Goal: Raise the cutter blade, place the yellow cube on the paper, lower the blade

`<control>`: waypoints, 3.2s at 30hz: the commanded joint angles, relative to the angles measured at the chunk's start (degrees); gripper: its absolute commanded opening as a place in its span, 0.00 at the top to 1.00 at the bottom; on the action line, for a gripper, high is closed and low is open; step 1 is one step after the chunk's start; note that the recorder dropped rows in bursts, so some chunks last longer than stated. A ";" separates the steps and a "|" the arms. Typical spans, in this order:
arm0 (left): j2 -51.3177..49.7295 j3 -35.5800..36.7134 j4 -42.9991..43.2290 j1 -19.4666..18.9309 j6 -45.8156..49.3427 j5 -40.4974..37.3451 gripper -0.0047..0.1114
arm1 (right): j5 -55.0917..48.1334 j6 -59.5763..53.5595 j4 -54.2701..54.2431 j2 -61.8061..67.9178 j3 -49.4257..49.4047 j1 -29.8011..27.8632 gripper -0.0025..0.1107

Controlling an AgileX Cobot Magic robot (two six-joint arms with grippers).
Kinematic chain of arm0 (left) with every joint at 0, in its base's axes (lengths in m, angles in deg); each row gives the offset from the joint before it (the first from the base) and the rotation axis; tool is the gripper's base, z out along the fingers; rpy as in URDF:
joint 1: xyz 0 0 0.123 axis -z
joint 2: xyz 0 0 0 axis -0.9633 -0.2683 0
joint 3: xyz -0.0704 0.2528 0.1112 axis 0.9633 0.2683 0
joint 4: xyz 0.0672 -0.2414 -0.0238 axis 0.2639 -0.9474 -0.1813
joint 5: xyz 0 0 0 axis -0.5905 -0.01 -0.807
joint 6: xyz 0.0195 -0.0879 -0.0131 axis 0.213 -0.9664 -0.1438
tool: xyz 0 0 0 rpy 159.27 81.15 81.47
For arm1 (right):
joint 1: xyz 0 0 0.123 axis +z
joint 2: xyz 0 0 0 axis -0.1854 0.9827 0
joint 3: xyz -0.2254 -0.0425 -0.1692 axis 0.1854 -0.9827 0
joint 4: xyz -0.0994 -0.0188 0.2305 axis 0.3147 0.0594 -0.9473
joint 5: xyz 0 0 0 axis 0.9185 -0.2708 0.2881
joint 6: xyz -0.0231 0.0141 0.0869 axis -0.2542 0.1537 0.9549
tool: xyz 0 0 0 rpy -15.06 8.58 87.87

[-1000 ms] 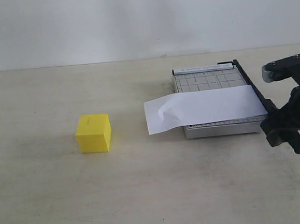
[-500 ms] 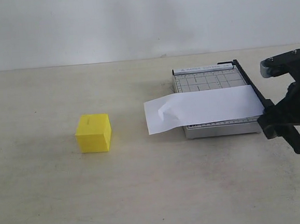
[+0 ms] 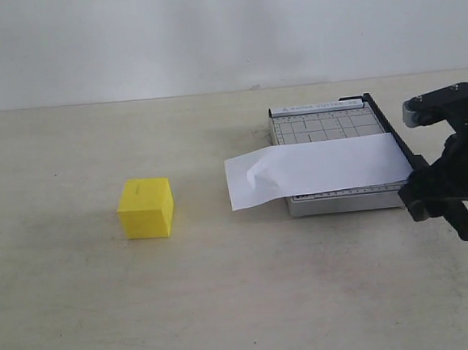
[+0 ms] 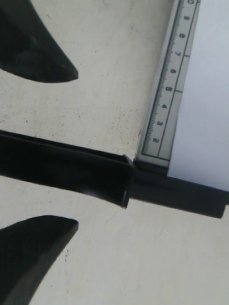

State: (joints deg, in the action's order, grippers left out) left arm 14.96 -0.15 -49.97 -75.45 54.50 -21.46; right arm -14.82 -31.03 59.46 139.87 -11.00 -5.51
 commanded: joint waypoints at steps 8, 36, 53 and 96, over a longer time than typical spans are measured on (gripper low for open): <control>0.20 -0.12 -0.18 -0.10 -0.35 0.79 0.92 | -0.19 -0.52 0.43 1.12 0.20 -0.02 0.48; 0.20 -0.12 -0.18 -0.10 -0.35 0.79 0.92 | -3.09 -0.65 0.66 -7.69 10.47 -0.02 0.97; 0.20 -0.12 -0.18 -0.10 -0.35 0.79 0.92 | -5.17 -0.65 0.66 -7.69 14.92 -0.02 0.97; 0.20 -0.12 -0.18 -0.10 -0.34 0.79 0.92 | 3.19 -13.10 -26.35 -86.88 -30.39 -0.02 0.98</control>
State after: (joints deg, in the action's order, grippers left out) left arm 14.96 -0.15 -49.97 -75.45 54.50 -21.46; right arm -11.99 -46.50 33.13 57.64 -39.93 -5.49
